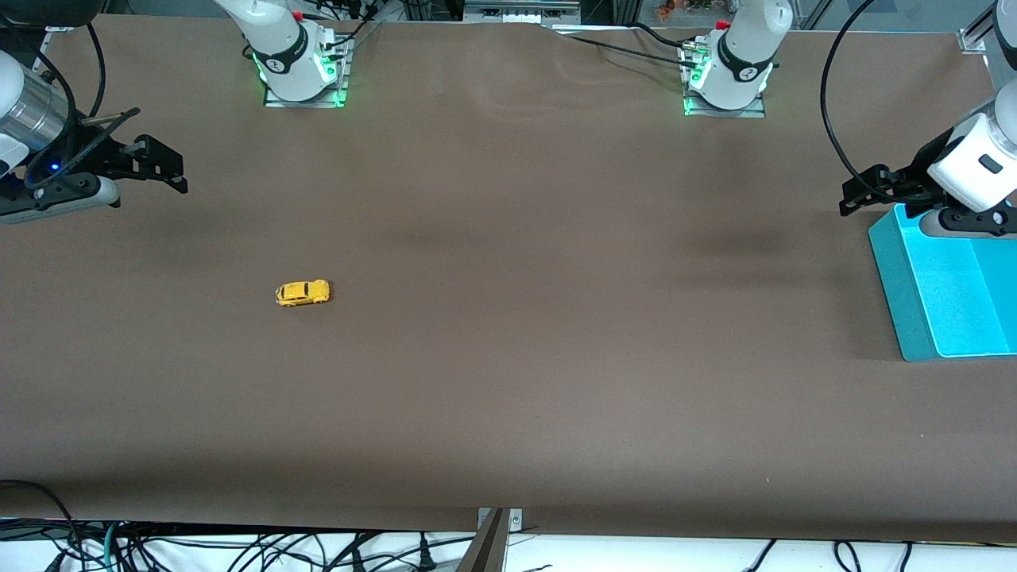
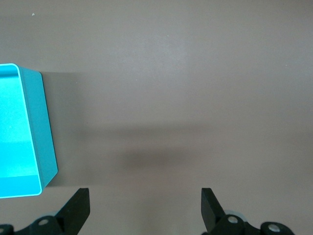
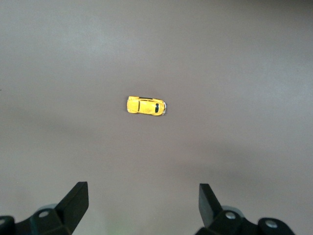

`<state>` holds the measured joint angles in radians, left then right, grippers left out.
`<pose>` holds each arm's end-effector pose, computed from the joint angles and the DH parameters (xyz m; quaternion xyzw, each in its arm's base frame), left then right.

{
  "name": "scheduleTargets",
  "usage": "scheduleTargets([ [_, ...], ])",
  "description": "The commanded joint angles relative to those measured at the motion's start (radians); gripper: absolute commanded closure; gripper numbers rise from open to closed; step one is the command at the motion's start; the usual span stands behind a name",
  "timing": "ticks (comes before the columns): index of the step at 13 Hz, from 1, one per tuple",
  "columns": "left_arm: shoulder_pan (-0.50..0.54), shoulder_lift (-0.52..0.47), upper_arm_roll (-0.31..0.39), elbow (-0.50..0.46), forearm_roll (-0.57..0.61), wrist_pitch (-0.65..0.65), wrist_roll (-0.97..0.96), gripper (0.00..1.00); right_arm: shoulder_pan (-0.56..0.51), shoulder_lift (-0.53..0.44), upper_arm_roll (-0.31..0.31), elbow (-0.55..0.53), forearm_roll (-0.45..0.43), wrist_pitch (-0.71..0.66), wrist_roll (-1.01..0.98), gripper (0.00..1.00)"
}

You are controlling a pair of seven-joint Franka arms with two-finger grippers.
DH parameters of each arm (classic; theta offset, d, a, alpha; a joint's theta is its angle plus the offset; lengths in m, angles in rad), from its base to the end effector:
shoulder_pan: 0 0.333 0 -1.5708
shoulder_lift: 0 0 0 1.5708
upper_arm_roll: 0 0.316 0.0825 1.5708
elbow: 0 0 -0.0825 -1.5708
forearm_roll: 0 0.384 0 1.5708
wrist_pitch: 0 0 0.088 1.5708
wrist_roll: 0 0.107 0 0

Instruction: Wind and store yellow beetle car

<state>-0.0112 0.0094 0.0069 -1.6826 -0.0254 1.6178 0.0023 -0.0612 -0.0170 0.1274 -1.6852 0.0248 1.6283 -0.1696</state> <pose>0.5564 -0.0050 0.5705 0.9992 -0.0022 -0.0371 0.0126 0.5496 0.0395 0.5846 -0.9929 -0.1166 0.0194 0.0123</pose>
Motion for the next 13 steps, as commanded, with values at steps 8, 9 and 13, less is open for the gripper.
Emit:
scheduleTargets([
  [8, 0.000, 0.015, -0.005, 0.047, 0.027, -0.022, -0.010, 0.00, -0.002, -0.003, 0.000, 0.024, 0.003, -0.025, 0.009, 0.00],
  [9, -0.001, 0.015, -0.005, 0.047, 0.027, -0.022, -0.010, 0.00, -0.002, -0.003, 0.000, 0.024, 0.003, -0.025, 0.009, 0.00],
  [13, -0.001, 0.015, -0.005, 0.049, 0.028, -0.022, -0.008, 0.00, -0.002, -0.003, 0.000, 0.022, 0.001, -0.027, 0.009, 0.00],
])
